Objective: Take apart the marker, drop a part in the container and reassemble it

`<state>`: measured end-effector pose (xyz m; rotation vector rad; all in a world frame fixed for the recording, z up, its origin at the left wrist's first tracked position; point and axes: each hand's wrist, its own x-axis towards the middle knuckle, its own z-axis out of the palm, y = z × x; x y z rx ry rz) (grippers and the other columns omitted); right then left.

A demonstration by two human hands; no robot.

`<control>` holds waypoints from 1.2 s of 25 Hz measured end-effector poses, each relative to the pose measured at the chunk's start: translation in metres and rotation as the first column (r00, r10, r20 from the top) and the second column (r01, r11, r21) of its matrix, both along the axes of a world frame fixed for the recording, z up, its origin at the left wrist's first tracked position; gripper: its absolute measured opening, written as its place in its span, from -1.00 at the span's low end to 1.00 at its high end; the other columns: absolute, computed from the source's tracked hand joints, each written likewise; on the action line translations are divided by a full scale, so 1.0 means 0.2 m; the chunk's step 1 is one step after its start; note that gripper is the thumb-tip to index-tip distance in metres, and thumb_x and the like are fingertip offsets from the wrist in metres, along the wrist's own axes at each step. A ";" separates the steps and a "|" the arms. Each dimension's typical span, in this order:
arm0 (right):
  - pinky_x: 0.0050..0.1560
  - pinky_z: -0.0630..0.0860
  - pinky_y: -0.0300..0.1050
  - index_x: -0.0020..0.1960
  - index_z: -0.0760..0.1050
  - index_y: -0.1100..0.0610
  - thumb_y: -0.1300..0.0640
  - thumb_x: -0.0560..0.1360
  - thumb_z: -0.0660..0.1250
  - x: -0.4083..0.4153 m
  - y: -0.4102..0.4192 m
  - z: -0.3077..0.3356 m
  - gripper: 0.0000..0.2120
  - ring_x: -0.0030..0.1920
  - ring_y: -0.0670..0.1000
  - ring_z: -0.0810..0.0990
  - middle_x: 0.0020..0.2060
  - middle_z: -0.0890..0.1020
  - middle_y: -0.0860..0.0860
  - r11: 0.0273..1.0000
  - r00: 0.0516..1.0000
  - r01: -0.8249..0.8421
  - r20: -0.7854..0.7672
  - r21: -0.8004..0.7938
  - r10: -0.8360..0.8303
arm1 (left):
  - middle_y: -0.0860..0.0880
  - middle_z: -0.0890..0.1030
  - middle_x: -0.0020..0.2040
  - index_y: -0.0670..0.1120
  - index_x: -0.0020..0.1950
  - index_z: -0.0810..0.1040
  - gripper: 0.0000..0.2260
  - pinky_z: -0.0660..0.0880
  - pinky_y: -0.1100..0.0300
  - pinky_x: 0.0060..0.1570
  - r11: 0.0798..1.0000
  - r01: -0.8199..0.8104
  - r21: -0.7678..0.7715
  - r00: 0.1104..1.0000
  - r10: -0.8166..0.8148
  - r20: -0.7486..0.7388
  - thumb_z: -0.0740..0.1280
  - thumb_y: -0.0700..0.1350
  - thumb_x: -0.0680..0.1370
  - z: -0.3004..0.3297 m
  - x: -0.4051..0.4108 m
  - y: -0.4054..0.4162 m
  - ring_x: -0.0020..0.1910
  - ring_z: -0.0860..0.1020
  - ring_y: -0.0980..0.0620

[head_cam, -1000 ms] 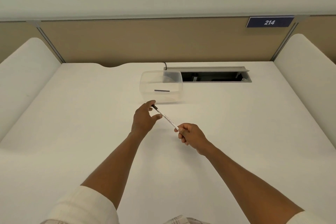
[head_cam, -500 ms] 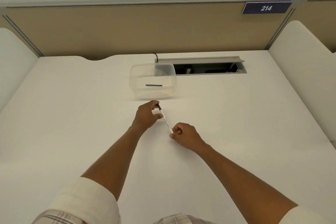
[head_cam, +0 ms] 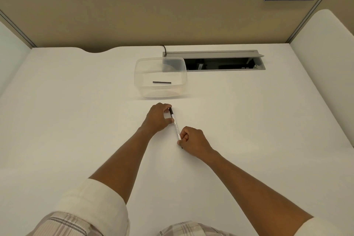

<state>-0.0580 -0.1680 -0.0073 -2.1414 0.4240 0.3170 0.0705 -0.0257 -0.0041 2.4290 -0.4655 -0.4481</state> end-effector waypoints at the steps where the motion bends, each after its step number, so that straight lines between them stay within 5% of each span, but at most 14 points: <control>1: -0.25 0.52 -0.10 -0.15 0.50 0.18 0.22 0.39 0.41 0.00 0.00 0.00 -0.90 -0.27 0.07 0.59 -0.27 0.67 0.12 1.000 1.000 -0.002 -0.009 -0.012 0.002 | -0.09 0.57 0.12 -0.10 0.32 0.52 -0.48 0.40 0.20 0.14 1.000 0.009 0.003 1.000 -0.009 0.000 0.53 -0.12 0.39 0.00 0.00 0.00 0.13 0.53 -0.03; 5: -0.15 0.55 -0.05 -0.08 0.46 0.15 0.16 0.38 0.44 0.03 0.00 0.00 -0.81 -0.14 0.13 0.65 -0.18 0.68 0.11 0.996 0.996 -0.059 -0.070 -0.062 0.054 | -0.10 0.57 0.12 -0.10 0.27 0.56 -0.51 0.46 0.06 0.21 0.999 0.032 0.001 0.999 -0.032 0.003 0.55 -0.13 0.35 0.00 0.01 -0.03 0.13 0.54 -0.06; 14: -0.15 0.55 -0.03 -0.04 0.32 0.03 0.02 0.31 0.50 0.06 0.01 -0.01 -0.61 -0.16 0.10 0.60 -0.14 0.62 0.04 0.975 0.985 -0.140 -0.121 -0.172 0.121 | -0.05 0.53 0.11 0.00 0.31 0.53 -0.50 0.44 -0.02 0.25 0.998 0.053 0.031 0.998 -0.054 0.016 0.50 -0.11 0.37 -0.01 0.00 -0.06 0.18 0.48 -0.09; 24: -0.07 0.59 0.05 0.00 0.34 0.05 0.00 0.37 0.49 0.05 0.01 -0.02 -0.63 -0.11 0.14 0.62 -0.11 0.64 0.07 0.978 0.990 -0.124 -0.090 -0.167 0.110 | -0.08 0.54 0.15 -0.06 0.35 0.49 -0.54 0.42 0.04 0.26 0.999 0.035 0.005 0.999 -0.035 0.039 0.46 -0.13 0.46 -0.02 -0.02 -0.02 0.21 0.49 -0.07; 30: -0.20 0.50 -0.05 -0.04 0.32 0.04 0.02 0.38 0.46 0.04 0.04 0.00 -0.66 -0.20 0.10 0.53 -0.22 0.53 -0.02 0.960 0.989 -0.136 -0.083 -0.245 0.118 | -0.08 0.53 0.19 -0.07 0.36 0.48 -0.53 0.41 0.02 0.29 1.000 0.014 0.028 1.000 -0.014 0.009 0.46 -0.11 0.46 0.00 -0.04 0.01 0.24 0.48 -0.06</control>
